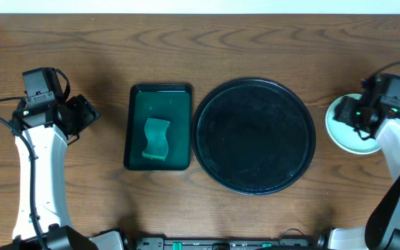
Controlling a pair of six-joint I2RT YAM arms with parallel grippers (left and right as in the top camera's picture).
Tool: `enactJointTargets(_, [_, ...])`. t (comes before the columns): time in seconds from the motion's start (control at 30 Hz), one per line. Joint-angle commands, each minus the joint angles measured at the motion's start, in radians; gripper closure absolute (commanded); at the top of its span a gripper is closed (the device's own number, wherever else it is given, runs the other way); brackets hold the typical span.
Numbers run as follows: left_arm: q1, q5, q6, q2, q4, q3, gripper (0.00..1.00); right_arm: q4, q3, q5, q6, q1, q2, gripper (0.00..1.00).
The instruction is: Clean dirty plates on tray and stack at the side
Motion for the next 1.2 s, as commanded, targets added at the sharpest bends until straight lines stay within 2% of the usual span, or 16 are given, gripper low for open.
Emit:
enactJointTargets(0.0, [0.004,-0.005,-0.002,-0.003,-0.002,0.015,0.2,0.001,-0.002,0.053,-0.076,0.035,0.001,0.39])
enactJointTargets(0.07, [0.004,-0.006,-0.002,-0.003,-0.002,0.015,0.2,0.001,-0.002,0.054,-0.075,0.04,0.001,0.38])
enactJointTargets(0.1, [0.004,-0.006,-0.002,-0.003,-0.002,0.015,0.2,0.001,-0.003,0.054,-0.074,0.04,0.001,0.27])
enactJointTargets(0.13, [0.004,-0.006,-0.001,-0.004,-0.002,0.015,0.2,0.002,-0.003,0.054,-0.075,0.039,0.001,0.01])
enactJointTargets(1.17, [0.004,-0.006,-0.002,-0.003,-0.002,0.015,0.2,0.0,-0.003,0.054,-0.075,0.039,0.001,0.01])
